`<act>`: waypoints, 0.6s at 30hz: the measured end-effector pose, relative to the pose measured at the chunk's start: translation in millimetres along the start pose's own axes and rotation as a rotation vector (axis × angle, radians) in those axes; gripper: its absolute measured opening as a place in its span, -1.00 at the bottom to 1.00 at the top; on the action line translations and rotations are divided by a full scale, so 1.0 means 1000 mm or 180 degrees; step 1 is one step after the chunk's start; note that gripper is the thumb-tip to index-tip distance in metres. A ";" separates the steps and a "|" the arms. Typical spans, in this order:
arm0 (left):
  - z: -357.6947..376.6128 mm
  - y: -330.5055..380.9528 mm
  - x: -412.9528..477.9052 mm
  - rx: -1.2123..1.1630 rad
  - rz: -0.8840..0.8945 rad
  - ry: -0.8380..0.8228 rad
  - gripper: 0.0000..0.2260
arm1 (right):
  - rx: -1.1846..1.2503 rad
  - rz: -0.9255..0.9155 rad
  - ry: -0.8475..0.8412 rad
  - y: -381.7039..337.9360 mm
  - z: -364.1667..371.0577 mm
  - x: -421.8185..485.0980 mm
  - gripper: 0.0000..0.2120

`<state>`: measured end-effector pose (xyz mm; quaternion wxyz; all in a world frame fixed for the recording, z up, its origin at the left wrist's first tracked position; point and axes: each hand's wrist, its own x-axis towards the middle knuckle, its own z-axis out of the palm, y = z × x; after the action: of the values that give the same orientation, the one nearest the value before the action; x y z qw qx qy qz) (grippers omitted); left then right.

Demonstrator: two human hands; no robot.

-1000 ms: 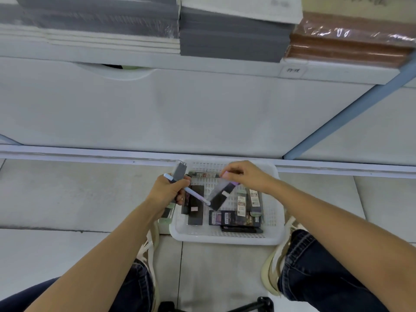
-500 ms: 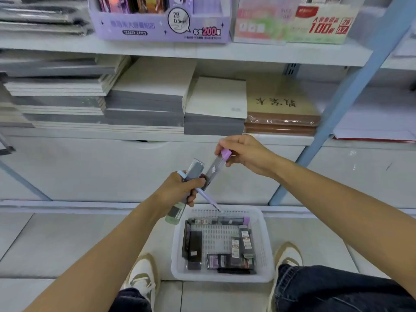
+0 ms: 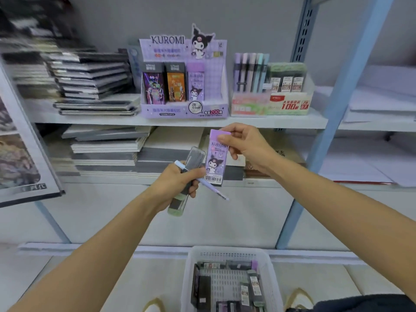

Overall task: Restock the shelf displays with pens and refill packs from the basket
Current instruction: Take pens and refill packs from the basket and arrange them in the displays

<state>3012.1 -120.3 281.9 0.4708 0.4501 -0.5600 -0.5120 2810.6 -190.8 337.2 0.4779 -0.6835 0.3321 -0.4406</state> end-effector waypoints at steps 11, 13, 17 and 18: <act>-0.046 0.079 0.008 -0.0044 0.0425 0.0517 -0.87 | -0.0784 -0.1060 0.0428 -0.103 -0.022 0.059 -0.81; -0.055 0.090 0.014 0.0062 0.0520 0.0553 -0.86 | -0.0887 -0.1184 0.0611 -0.118 -0.026 0.077 -0.81; -0.070 0.103 0.027 0.0131 0.0614 0.0694 -0.81 | -0.1417 -0.1377 0.0750 -0.126 -0.020 0.110 -0.80; -0.073 0.104 0.030 0.0119 0.0642 0.0724 -0.83 | -0.1503 -0.1370 0.0714 -0.125 -0.017 0.117 -0.81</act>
<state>3077.4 -153.7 390.1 0.5718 0.4554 -0.5548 -0.3973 2845.0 -258.7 491.1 0.1630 -0.7771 0.3236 -0.5147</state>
